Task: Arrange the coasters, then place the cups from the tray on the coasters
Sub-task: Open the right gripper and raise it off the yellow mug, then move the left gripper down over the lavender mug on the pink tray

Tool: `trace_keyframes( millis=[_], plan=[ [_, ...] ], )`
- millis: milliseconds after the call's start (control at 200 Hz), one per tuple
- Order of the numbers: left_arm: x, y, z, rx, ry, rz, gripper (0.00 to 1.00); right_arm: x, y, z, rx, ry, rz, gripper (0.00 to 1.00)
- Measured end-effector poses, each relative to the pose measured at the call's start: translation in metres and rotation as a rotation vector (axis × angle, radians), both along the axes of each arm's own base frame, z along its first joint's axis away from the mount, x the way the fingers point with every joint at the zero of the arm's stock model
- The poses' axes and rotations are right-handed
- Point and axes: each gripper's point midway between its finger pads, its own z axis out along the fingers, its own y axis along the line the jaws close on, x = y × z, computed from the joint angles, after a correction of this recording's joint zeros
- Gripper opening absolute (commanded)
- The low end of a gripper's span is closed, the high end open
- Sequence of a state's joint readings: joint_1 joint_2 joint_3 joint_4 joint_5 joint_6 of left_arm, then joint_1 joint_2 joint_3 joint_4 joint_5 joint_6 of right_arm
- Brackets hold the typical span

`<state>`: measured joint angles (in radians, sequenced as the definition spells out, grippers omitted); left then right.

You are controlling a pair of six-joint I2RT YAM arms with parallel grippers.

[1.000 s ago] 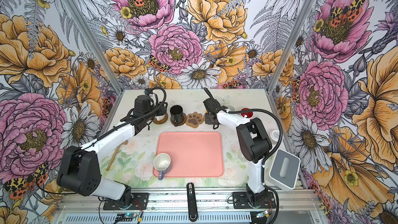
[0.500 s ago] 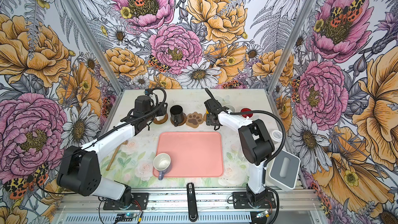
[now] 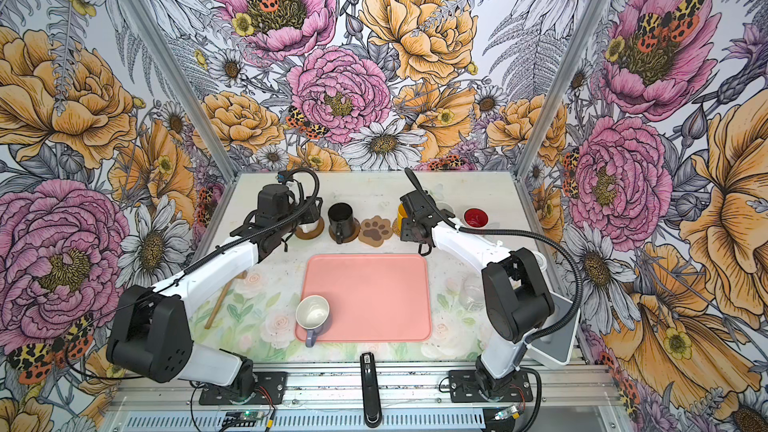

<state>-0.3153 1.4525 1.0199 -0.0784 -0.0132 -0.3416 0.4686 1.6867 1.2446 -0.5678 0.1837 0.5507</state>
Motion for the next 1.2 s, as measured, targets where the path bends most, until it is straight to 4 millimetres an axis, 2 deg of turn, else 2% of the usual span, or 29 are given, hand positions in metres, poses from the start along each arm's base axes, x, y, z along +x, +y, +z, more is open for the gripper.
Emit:
trace_keyframes(
  millis=[205, 345, 616, 761, 821, 936, 1076, 1201],
  plan=[
    [-0.004, 0.001, 0.005, -0.001, -0.003, -0.001, 0.57, -0.002, 0.000, 0.037, 0.031, -0.087, -0.002, 0.67],
    [-0.016, -0.002, 0.011, 0.005, 0.010, -0.016, 0.57, 0.006, 0.005, 0.057, 0.036, -0.133, 0.003, 0.69],
    [-0.060, -0.037, 0.050, 0.078, -0.029, -0.117, 0.62, 0.051, 0.040, 0.136, 0.096, -0.317, 0.062, 0.70],
    [-0.083, -0.036, 0.059, 0.103, -0.022, -0.132, 0.66, 0.067, 0.049, 0.165, 0.131, -0.399, 0.069, 0.71],
    [-0.093, -0.034, 0.061, 0.110, -0.012, -0.139, 0.70, 0.069, 0.051, 0.169, 0.141, -0.418, 0.067, 0.71],
    [-0.117, -0.031, 0.067, 0.115, 0.004, -0.169, 0.72, 0.074, 0.054, 0.168, 0.162, -0.451, 0.066, 0.72],
    [-0.153, -0.034, 0.073, 0.103, 0.025, -0.238, 0.78, 0.073, 0.053, 0.142, 0.149, -0.423, 0.065, 0.75],
    [-0.186, -0.037, 0.069, 0.101, 0.076, -0.292, 0.80, 0.070, 0.049, 0.123, 0.138, -0.393, 0.058, 0.78]
  ],
)
